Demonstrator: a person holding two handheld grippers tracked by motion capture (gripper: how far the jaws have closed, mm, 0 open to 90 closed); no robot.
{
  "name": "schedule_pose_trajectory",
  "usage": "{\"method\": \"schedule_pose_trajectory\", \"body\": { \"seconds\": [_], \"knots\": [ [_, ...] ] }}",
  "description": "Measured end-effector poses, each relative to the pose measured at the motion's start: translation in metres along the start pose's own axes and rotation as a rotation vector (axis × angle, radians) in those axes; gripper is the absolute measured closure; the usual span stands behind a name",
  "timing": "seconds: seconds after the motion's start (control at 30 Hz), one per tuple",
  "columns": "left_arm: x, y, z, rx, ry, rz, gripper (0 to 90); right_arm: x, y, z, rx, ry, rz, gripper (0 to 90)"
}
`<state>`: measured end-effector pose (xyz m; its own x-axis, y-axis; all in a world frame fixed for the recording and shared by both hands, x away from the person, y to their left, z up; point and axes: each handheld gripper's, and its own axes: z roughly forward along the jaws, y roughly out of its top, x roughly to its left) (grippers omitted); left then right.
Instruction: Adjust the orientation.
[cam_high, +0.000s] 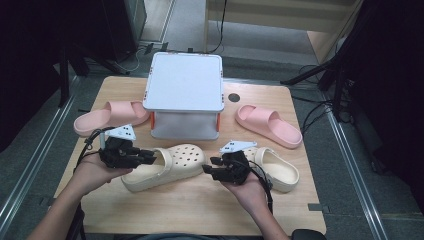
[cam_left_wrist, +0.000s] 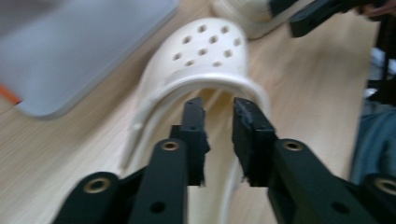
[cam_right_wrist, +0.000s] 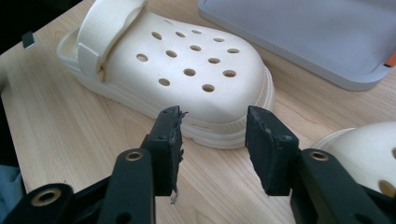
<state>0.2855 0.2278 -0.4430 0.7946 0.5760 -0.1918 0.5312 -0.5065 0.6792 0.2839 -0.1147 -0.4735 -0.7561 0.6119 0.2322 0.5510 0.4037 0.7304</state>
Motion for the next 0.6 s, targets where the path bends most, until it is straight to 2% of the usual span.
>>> {"method": "schedule_pose_trajectory", "body": {
  "seconds": [0.1,0.17,0.23,0.27,0.33,0.43,0.5,0.6],
  "knots": [
    [0.01,-0.004,0.003,0.04,0.051,0.001,83.0,0.002,0.001,0.004,-0.001,0.013,0.016,61.6],
    [0.017,-0.005,0.005,0.04,0.061,-0.008,84.7,0.005,0.001,0.007,-0.001,0.015,0.01,66.3],
    [0.022,-0.006,0.006,0.04,0.071,-0.016,85.7,0.008,0.002,0.011,-0.004,0.017,-0.005,74.7],
    [0.025,-0.007,0.007,0.035,0.084,-0.023,85.7,0.011,0.002,0.014,-0.005,0.022,-0.015,82.0],
    [0.034,-0.011,0.012,0.029,0.117,-0.017,84.6,0.012,0.002,0.015,-0.007,0.033,-0.016,84.9],
    [0.049,-0.017,0.018,0.009,0.105,-0.057,83.1,0.018,0.002,0.024,0.017,0.053,-0.025,89.0],
    [0.055,-0.02,0.023,0.025,0.117,-0.071,84.9,0.021,0.002,0.03,0.034,0.054,-0.031,89.3],
    [0.058,-0.021,0.03,0.053,0.108,-0.068,86.4,0.023,0.001,0.039,0.059,0.055,-0.044,89.2]
  ]
}}
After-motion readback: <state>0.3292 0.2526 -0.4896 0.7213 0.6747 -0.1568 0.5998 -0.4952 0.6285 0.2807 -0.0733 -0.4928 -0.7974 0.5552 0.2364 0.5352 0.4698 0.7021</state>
